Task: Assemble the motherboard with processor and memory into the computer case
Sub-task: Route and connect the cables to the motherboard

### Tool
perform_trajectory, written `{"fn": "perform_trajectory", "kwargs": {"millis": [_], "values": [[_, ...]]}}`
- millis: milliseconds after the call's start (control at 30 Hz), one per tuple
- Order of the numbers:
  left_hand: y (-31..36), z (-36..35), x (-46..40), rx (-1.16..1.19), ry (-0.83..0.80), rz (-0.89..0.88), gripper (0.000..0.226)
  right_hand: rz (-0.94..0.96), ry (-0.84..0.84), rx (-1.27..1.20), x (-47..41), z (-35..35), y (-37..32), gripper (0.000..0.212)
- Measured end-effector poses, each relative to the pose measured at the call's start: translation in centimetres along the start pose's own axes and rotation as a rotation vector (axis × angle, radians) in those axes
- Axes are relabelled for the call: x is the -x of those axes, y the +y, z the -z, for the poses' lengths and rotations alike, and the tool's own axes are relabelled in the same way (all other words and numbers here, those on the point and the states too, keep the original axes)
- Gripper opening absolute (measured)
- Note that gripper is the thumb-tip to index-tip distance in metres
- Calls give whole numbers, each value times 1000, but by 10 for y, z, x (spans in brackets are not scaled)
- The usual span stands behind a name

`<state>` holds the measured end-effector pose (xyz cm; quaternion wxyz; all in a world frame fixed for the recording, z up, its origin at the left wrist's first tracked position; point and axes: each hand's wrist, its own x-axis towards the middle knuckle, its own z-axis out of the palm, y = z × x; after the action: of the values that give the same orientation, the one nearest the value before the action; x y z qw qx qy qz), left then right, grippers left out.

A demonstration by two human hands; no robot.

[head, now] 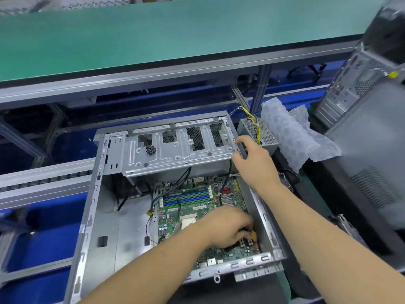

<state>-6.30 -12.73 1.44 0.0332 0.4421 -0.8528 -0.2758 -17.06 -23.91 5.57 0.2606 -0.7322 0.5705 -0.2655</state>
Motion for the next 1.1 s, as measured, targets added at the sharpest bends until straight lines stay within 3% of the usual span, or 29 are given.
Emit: {"fn": "perform_trajectory", "kwargs": {"millis": [167, 633, 1100], "values": [[0, -4, -3, 29, -36, 5, 23, 4, 11, -7, -2, -1, 2, 25], [19, -4, -14, -247, -103, -49, 21, 17, 18, -6, -2, -1, 1, 27], [18, -2, -14, -253, -120, 16, 22, 13, 3, -58, -1, -1, 2, 27]]}}
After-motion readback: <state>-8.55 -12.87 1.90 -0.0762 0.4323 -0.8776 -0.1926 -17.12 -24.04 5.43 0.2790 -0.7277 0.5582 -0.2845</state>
